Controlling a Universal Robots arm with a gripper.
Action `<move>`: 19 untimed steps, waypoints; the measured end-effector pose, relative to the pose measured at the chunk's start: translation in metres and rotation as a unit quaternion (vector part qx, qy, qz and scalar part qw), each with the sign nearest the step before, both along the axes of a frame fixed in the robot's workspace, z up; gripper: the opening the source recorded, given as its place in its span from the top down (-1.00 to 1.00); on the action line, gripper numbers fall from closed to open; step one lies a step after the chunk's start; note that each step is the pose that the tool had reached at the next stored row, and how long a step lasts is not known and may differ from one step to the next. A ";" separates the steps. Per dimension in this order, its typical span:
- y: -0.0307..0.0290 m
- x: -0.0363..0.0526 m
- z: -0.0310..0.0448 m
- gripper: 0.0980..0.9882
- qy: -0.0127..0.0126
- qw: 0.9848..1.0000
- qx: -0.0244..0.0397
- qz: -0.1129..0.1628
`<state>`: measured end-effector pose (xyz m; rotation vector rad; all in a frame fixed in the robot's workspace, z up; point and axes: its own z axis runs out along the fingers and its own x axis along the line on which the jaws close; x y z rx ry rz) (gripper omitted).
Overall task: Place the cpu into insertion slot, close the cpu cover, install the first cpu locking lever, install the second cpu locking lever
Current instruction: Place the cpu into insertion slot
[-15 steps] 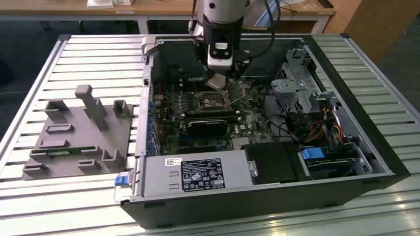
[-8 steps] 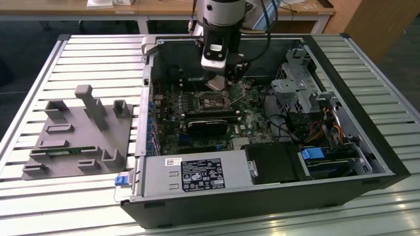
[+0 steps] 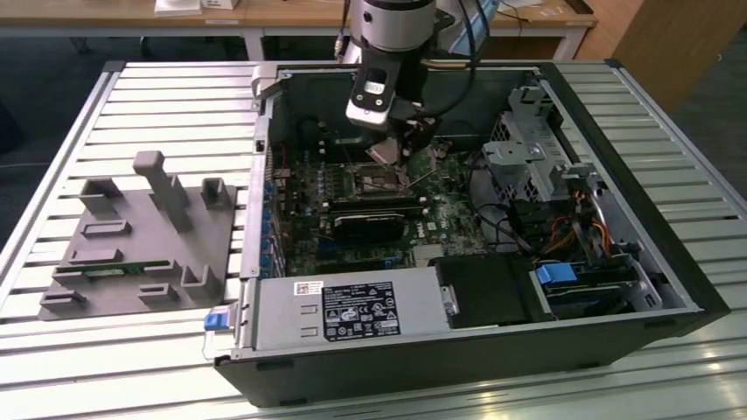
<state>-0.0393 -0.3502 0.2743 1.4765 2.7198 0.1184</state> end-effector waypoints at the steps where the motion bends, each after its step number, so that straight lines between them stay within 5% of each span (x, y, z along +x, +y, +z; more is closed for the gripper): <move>1: 0.0000 0.0000 -0.0008 0.00 0.000 1.000 0.000 -0.010; 6: 0.0000 0.0000 -0.0042 0.00 0.000 0.999 0.000 -0.055; 10: 0.0000 0.0000 -0.0069 0.00 0.000 0.996 0.000 -0.091; 14: 0.0000 0.0000 -0.0098 0.00 0.000 0.992 0.000 -0.127; 19: 0.0000 0.0000 -0.0137 0.00 0.000 0.985 0.000 -0.172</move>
